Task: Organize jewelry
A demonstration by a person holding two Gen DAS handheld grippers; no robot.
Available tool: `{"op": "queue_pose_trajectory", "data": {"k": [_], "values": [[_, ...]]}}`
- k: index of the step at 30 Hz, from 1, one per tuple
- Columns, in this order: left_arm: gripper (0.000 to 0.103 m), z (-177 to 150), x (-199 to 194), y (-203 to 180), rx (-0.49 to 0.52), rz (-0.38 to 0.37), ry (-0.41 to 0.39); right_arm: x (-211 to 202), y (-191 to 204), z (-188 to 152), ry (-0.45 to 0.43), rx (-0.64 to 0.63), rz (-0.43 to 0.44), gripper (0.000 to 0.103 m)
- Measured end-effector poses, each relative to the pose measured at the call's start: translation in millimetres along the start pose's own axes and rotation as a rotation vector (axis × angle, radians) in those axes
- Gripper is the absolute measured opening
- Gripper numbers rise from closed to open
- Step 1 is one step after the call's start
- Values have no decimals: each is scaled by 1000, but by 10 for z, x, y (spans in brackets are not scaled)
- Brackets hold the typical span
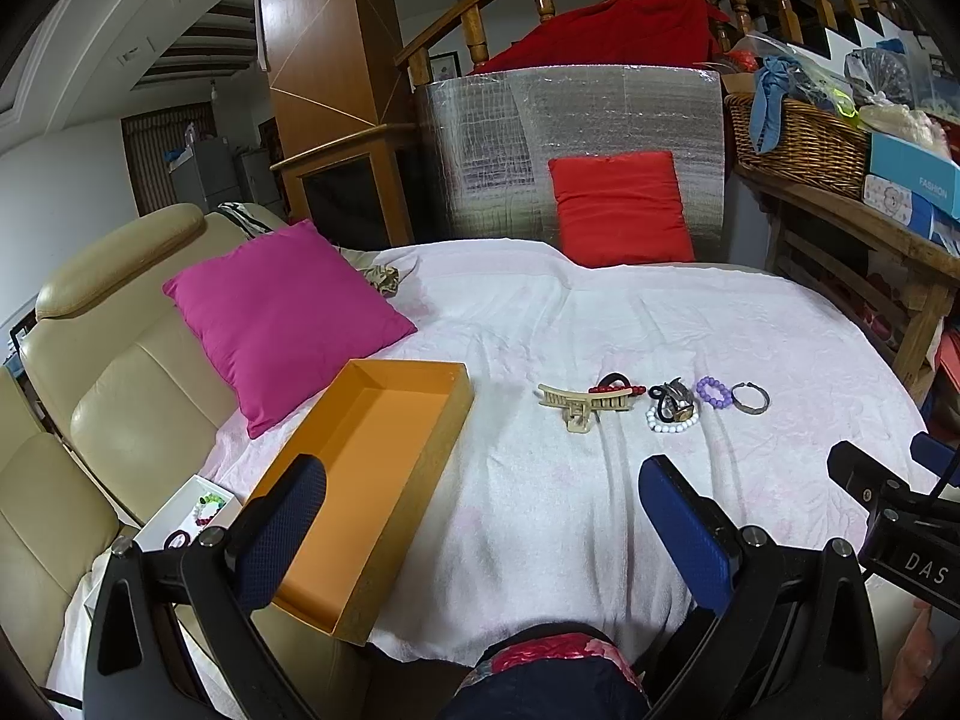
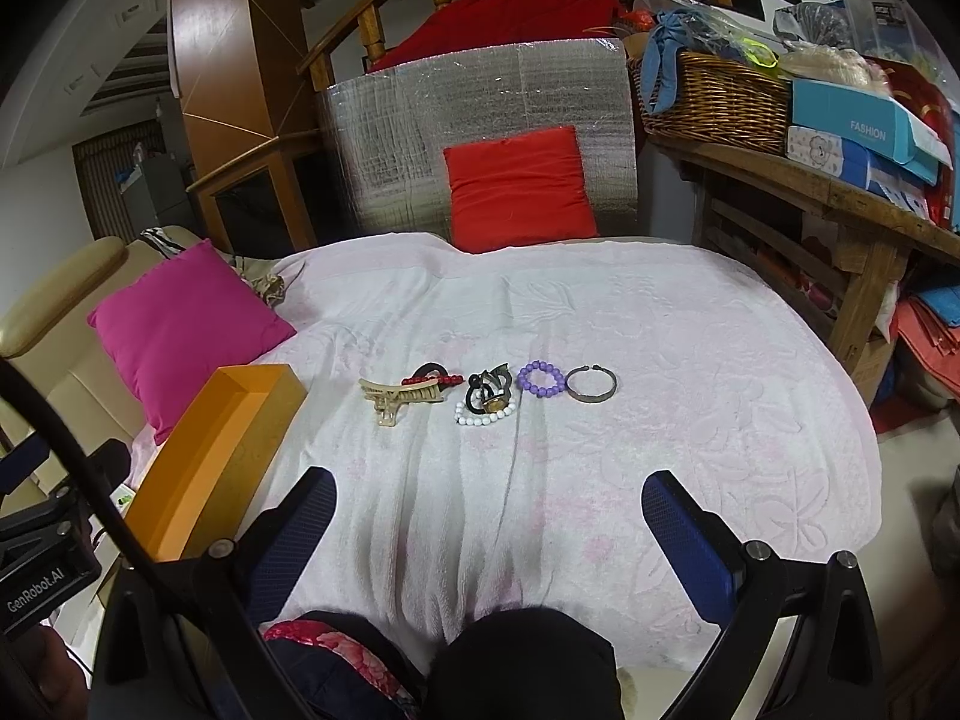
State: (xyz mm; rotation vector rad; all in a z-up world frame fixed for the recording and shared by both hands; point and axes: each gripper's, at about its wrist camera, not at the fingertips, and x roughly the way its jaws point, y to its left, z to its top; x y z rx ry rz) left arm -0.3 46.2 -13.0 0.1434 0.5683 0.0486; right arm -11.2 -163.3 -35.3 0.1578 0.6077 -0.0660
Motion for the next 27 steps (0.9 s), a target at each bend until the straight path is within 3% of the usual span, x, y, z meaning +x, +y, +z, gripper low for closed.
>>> {"op": "queue_pose_trajectory", "data": {"k": [27], "values": [[103, 118, 280, -126, 10, 3, 36, 226, -212, 167, 14, 46, -25, 103]]}}
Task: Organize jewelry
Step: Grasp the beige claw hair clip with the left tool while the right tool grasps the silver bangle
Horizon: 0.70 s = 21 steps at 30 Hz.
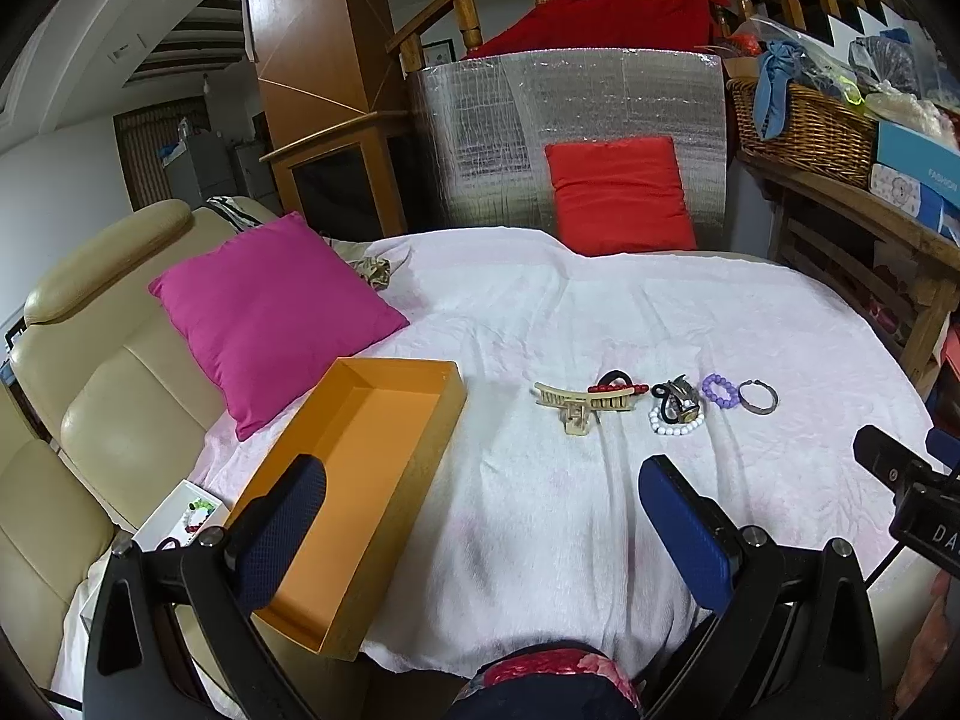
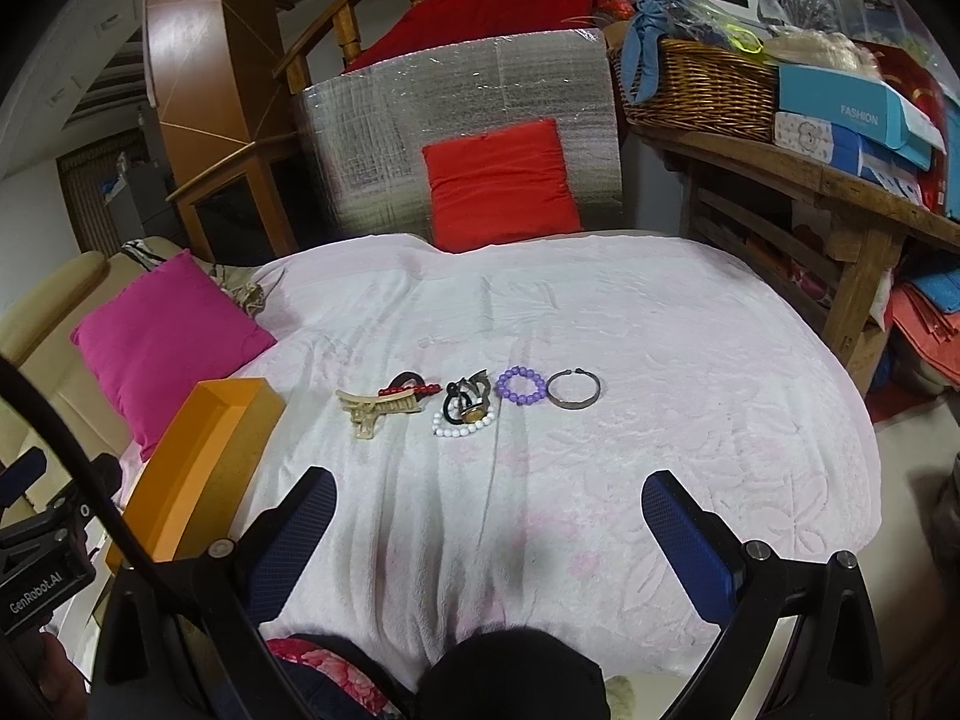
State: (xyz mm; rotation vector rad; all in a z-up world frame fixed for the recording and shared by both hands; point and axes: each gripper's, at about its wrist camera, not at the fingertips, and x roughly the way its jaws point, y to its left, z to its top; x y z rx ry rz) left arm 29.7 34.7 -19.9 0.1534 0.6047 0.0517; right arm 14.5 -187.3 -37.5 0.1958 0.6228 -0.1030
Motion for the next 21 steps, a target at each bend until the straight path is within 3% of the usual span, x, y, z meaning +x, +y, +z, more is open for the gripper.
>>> {"op": "queue_pose_trajectory", "data": {"k": [9, 13, 18, 21], "values": [[103, 51, 343, -41, 10, -8, 44, 215, -103, 86, 9, 9, -4, 103], [103, -12, 789, -48, 18, -66, 134, 483, -282, 108, 19, 14, 19, 101], [103, -194, 1383, -18, -14, -109, 262, 964, -654, 84, 90, 70, 51, 75], [103, -243, 1657, -18, -30, -127, 314, 1300, -837, 79, 130, 102, 61, 68]]}}
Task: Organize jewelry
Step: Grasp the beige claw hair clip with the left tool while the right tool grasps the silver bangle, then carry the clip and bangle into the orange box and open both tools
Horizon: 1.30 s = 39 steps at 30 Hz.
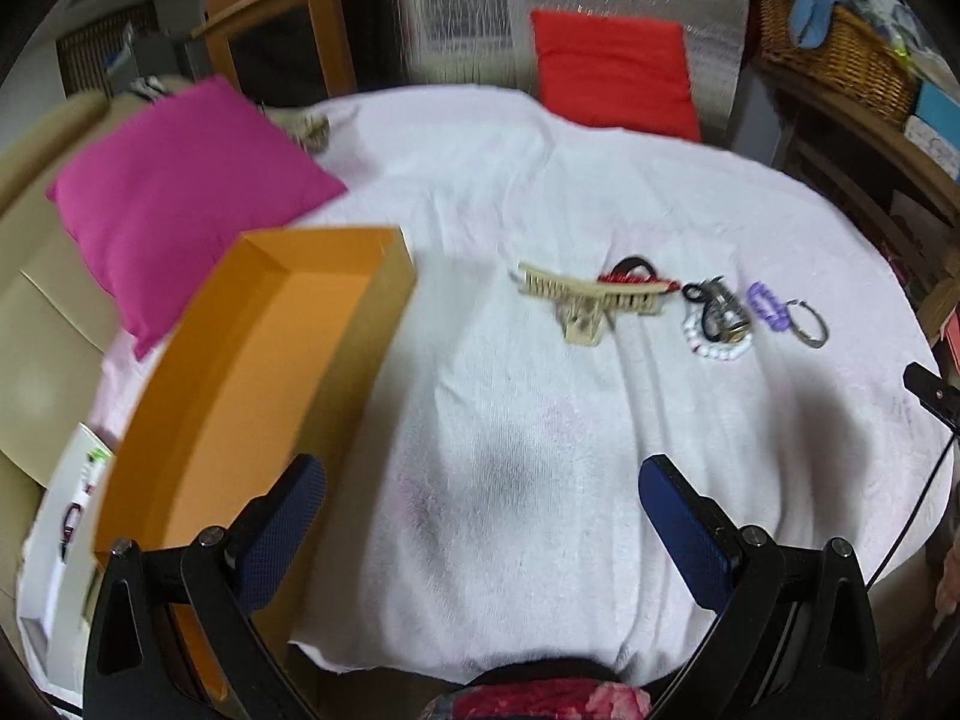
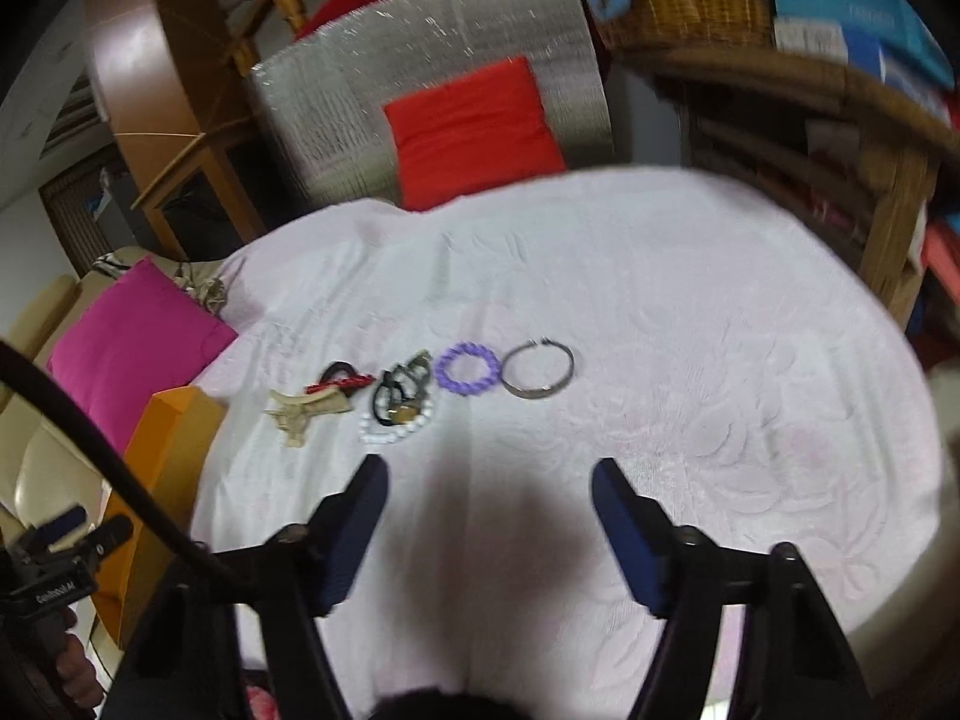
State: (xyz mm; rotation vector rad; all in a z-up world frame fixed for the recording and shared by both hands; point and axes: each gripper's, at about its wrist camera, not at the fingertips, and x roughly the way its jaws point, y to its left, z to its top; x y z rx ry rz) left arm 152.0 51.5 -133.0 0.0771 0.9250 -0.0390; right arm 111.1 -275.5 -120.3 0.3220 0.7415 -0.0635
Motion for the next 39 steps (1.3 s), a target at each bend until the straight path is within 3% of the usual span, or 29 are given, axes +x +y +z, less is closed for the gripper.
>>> {"op": "queue_pose_trajectory", "data": {"k": [4, 10, 17, 24, 25, 26, 29, 30, 32, 37, 39], "values": [[103, 111, 258, -36, 18, -7, 6, 496, -143, 132, 48, 43, 2, 58], [95, 432, 620, -120, 64, -12, -7, 969, -113, 233, 80, 50, 45, 58], [94, 825, 981, -349, 145, -83, -25, 1152, -217, 199, 95, 72, 87, 58], [93, 872, 1395, -490, 134, -130, 78, 1150, -389, 189, 78, 125, 90, 58], [90, 863, 1424, -505, 132, -133, 81, 1154, -413, 178, 76, 132, 86, 58], [80, 855, 1470, -537, 131, -139, 89, 1170, -430, 166, 77, 140, 85, 58], [37, 849, 1631, -570, 114, -186, 139, 1193, -468, 157, 81, 150, 83, 58], [29, 848, 1677, -557, 100, -211, 154, 1188, -462, 159, 81, 144, 81, 58], [29, 846, 1697, -528, 77, -232, 154, 1195, -448, 182, 80, 125, 65, 58], [28, 781, 1498, -516, 126, -228, 103, 1254, -397, 247, 76, 76, 31, 59], [28, 729, 1374, -501, 149, -228, 83, 1320, -332, 279, 88, 31, 13, 65]]}}
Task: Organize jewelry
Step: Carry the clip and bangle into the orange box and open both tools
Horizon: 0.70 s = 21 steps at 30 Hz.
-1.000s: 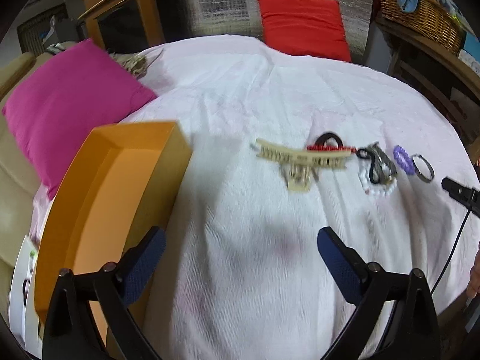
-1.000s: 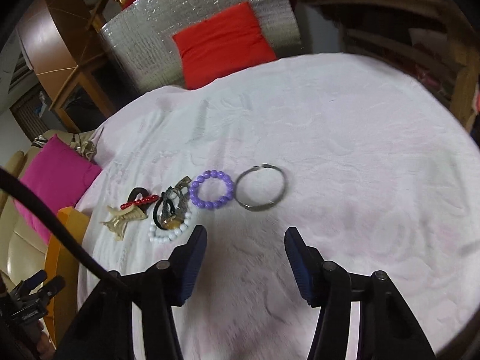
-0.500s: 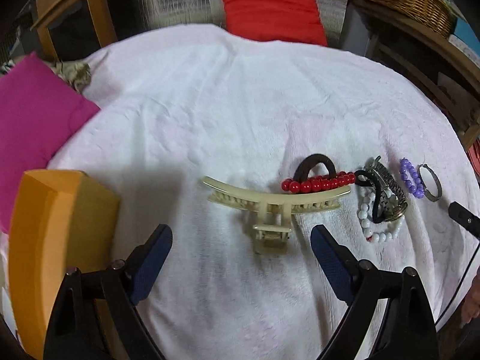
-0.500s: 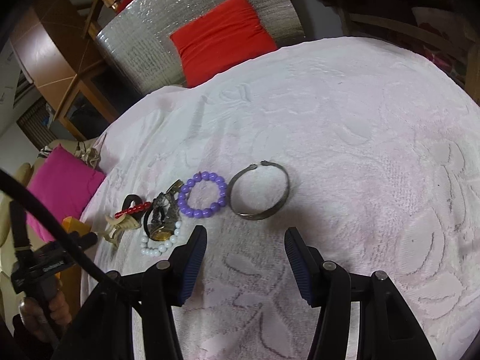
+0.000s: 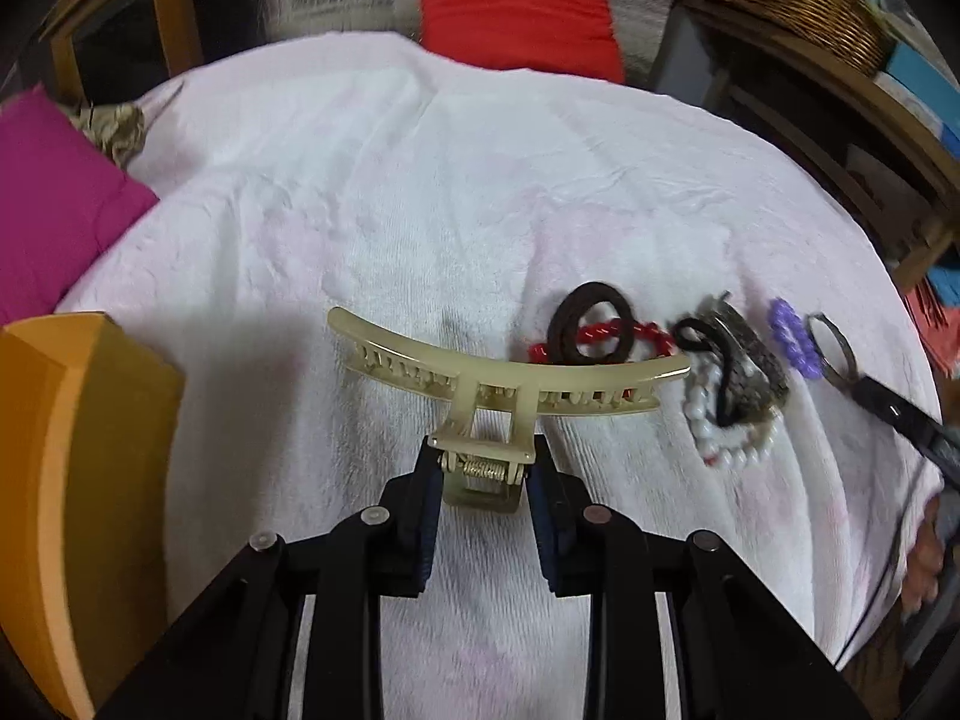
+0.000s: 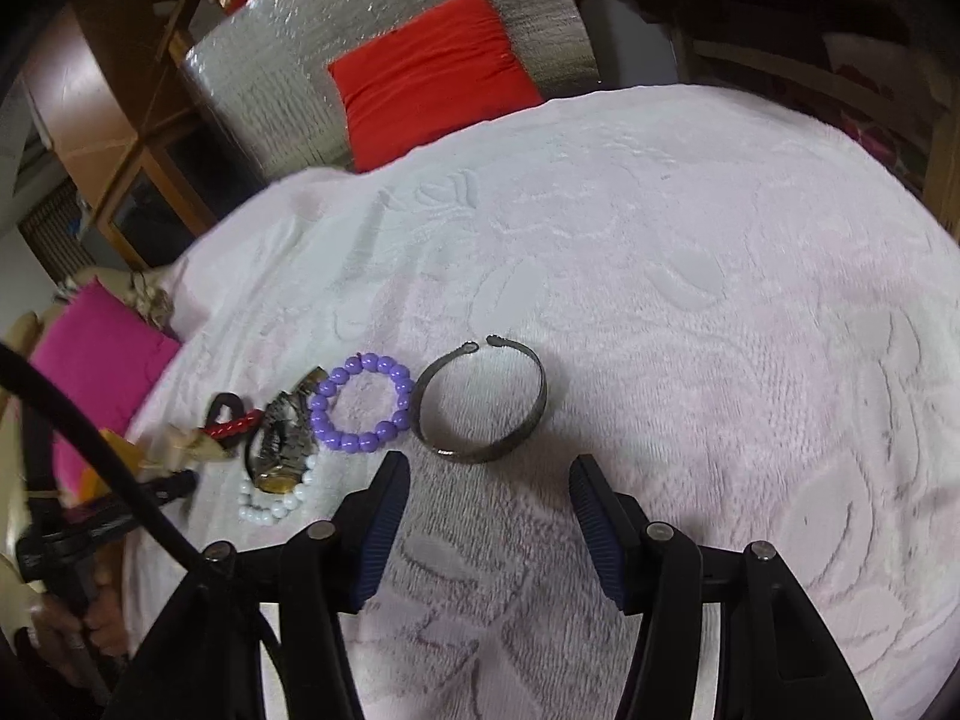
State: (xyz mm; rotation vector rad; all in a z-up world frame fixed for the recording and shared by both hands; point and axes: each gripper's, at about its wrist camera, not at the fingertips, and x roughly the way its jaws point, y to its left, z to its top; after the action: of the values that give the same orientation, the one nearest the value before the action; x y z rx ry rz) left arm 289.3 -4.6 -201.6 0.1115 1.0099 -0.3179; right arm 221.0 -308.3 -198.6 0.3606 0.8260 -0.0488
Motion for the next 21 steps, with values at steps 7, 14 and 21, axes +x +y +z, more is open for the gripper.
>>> {"op": "queue_pose_trajectory", "data": {"k": [7, 14, 21], "values": [[28, -240, -348, -25, 15, -26, -17, 258, 201, 68, 5, -216, -160, 72], [28, -441, -581, -61, -10, -62, -28, 302, 214, 103, -33, -235, -181, 61], [28, -552, -1040, 43, -31, -44, -103, -29, 118, -39, -78, -169, -170, 61]]}}
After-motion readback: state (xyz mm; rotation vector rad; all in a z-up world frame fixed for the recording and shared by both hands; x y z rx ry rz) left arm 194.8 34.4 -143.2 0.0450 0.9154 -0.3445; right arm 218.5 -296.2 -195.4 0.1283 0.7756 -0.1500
